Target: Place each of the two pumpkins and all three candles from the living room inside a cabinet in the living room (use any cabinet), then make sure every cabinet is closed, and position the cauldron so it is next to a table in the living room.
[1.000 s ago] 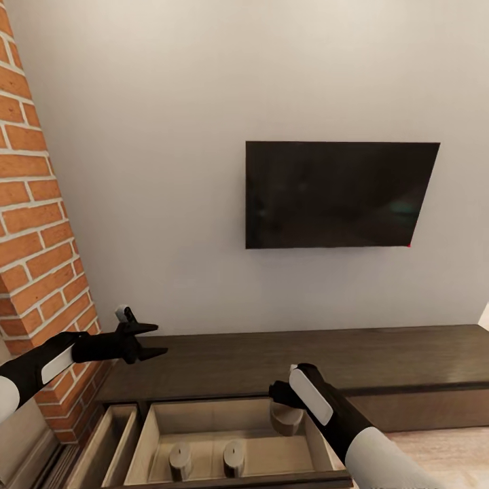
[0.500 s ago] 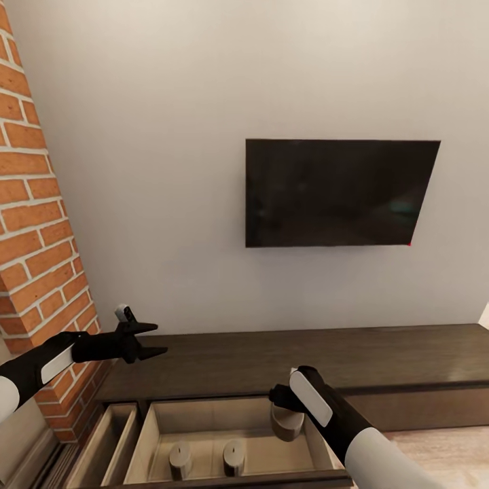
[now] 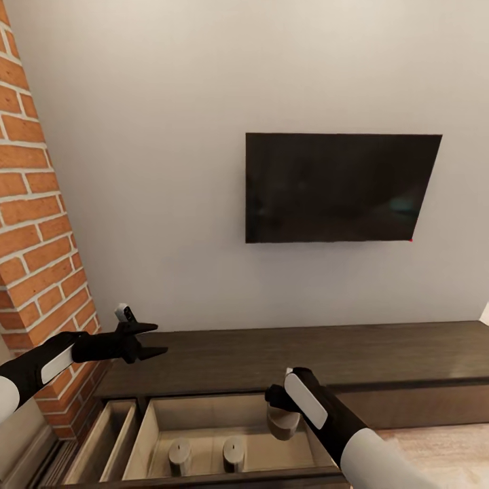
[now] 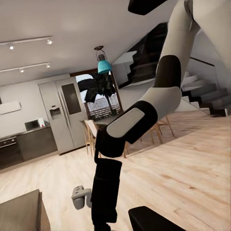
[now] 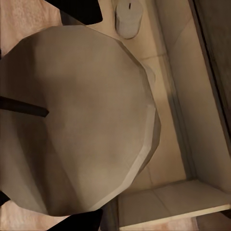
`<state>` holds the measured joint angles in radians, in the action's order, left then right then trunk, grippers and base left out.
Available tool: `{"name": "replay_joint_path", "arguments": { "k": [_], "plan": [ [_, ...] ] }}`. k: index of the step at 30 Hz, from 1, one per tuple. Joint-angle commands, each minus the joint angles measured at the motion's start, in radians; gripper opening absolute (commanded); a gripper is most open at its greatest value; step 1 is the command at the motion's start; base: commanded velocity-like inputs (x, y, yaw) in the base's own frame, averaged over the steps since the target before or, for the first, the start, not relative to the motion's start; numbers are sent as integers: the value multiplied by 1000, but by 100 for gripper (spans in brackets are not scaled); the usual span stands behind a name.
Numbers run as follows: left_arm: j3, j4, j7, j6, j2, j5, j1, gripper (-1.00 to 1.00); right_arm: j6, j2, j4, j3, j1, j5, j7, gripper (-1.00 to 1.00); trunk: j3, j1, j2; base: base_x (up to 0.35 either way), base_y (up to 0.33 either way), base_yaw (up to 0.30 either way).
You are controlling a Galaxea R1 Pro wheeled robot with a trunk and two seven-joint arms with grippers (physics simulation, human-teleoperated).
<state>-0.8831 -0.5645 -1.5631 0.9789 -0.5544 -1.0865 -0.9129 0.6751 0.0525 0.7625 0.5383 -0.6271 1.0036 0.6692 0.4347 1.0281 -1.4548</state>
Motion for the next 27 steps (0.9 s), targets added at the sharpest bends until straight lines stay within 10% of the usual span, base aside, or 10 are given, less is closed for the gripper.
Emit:
{"name": "replay_joint_path", "arguments": {
  "k": [1, 11, 27],
  "plan": [
    [-7, 0, -8, 11, -1, -2, -2, 100, -11, 0, -5, 7, -2, 9, 10, -100, 4, 4, -8, 0, 0, 0],
    [-8, 0, -8, 11, 1, -1, -1, 100, -83, 7, -140, 77, -45, 10, -91, -100, 36, 42, -78, 0, 0, 0],
    [-8, -7, -8, 11, 3, -1, -2, 100, -89, 7, -150, 84, -46, 9, -103, -100, 86, 104, -190, 0, 0, 0]
  ]
}}
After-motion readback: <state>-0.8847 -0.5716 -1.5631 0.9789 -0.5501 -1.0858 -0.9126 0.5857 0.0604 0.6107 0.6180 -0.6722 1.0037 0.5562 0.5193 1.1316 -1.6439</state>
